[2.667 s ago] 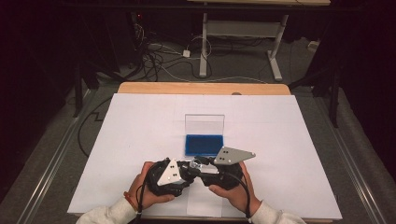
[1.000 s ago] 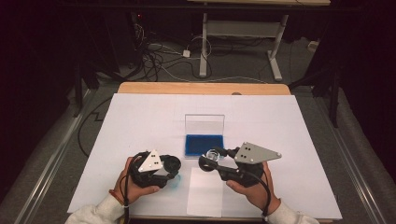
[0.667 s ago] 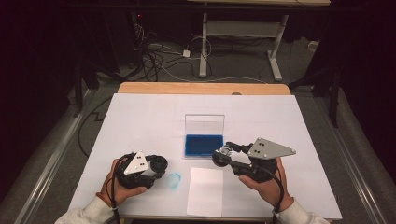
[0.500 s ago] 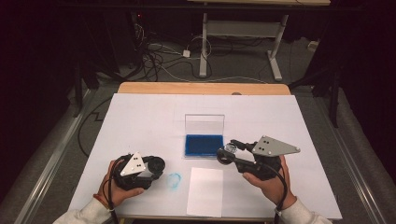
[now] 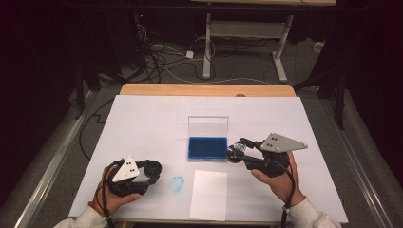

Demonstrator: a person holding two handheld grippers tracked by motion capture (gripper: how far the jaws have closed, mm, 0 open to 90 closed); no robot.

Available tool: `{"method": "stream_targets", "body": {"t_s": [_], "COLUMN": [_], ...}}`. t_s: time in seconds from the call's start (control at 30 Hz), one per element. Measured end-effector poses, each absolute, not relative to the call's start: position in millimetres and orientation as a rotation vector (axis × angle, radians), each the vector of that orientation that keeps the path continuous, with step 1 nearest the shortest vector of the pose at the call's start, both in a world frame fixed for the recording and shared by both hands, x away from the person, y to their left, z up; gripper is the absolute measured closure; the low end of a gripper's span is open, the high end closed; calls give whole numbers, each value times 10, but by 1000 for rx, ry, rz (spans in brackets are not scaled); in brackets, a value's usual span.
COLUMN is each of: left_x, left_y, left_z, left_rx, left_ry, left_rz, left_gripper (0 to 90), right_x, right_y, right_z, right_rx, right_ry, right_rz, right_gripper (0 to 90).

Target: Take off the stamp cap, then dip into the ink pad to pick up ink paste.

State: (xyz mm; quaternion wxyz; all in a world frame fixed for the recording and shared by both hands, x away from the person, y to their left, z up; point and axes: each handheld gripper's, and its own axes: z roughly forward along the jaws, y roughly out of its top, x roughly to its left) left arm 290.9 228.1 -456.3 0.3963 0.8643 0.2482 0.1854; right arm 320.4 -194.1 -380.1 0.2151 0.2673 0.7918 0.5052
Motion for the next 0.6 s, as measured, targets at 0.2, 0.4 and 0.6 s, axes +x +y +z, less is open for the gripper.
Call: {"method": "stream_targets", "body": {"t_s": [0.2, 0.4, 0.6], "left_x": [2920, 2903, 2929], "left_y": [2325, 2324, 2330], "left_z": [-4577, -4563, -4560], "left_rx": [2171, 2178, 2169], "left_ry": [669, 667, 676], "left_rz": [452, 463, 456], "left_gripper": [371, 371, 371], "right_x": [3249, 3302, 3395], "right_y": [-1932, -1876, -1828], "right_z": [-3795, -3761, -3596], "right_rx": [738, 723, 721], "right_ry": [2204, 2222, 2190], "right_rz": [1376, 1355, 1363], "right_gripper": [569, 568, 569]}}
